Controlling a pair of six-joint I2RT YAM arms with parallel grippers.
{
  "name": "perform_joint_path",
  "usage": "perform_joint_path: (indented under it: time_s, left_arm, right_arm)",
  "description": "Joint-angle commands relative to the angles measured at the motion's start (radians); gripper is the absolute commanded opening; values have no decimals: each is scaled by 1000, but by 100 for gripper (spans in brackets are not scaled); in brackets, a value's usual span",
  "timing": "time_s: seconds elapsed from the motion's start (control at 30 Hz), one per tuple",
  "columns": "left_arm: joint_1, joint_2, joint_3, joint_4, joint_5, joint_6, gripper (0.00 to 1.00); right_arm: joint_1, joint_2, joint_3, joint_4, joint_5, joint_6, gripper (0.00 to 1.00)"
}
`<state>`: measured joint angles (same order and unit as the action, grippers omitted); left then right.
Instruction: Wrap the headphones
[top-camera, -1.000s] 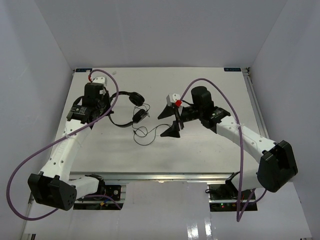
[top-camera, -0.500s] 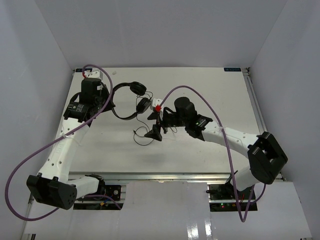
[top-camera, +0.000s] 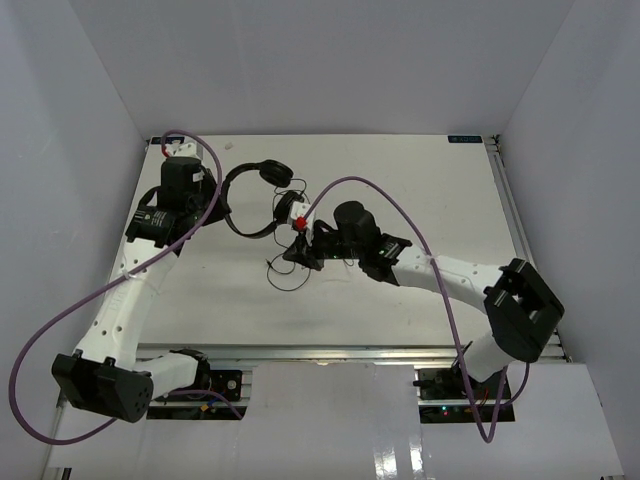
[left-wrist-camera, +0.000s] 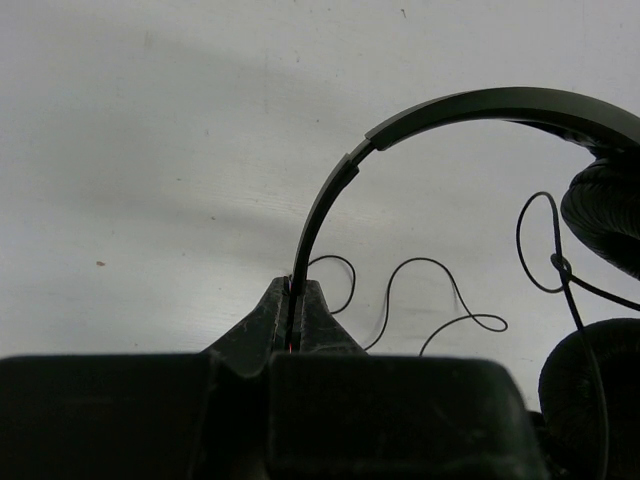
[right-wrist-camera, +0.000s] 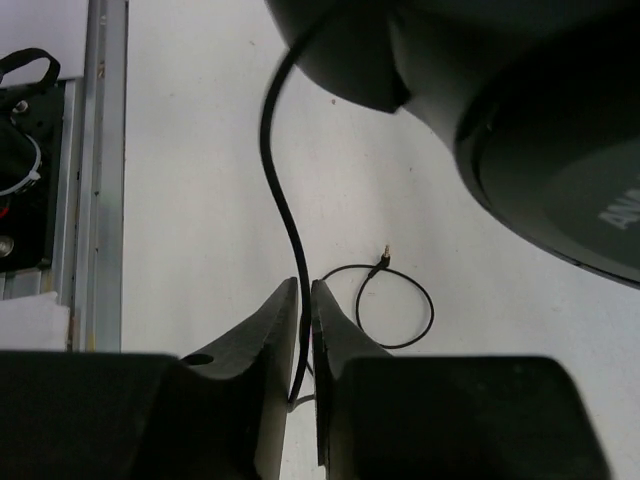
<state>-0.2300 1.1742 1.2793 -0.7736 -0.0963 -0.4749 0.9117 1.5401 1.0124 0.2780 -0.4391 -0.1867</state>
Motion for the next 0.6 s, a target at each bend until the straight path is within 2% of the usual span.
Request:
perform_joint_path:
  time_s: [0.0, 0.07, 0.23, 0.47, 0.57]
  left_arm:
    - [20, 10, -32, 86, -47, 11, 0]
    - [19, 47, -48, 107, -53, 30, 0]
    - [20, 87, -81, 167, -82, 120, 0]
    - [3, 110, -169, 184, -107, 234, 0]
    - [-11, 87, -220, 187, -123, 269, 0]
  right_arm:
    - [1, -144, 82, -246, -85, -173, 8]
    - [2, -178, 128, -426, -53, -295, 8]
    - [-1, -252, 277, -624, 129, -444, 8]
    - [-10, -230, 489, -631, 414, -507, 8]
    - [-23, -217, 519, -563, 524, -514, 8]
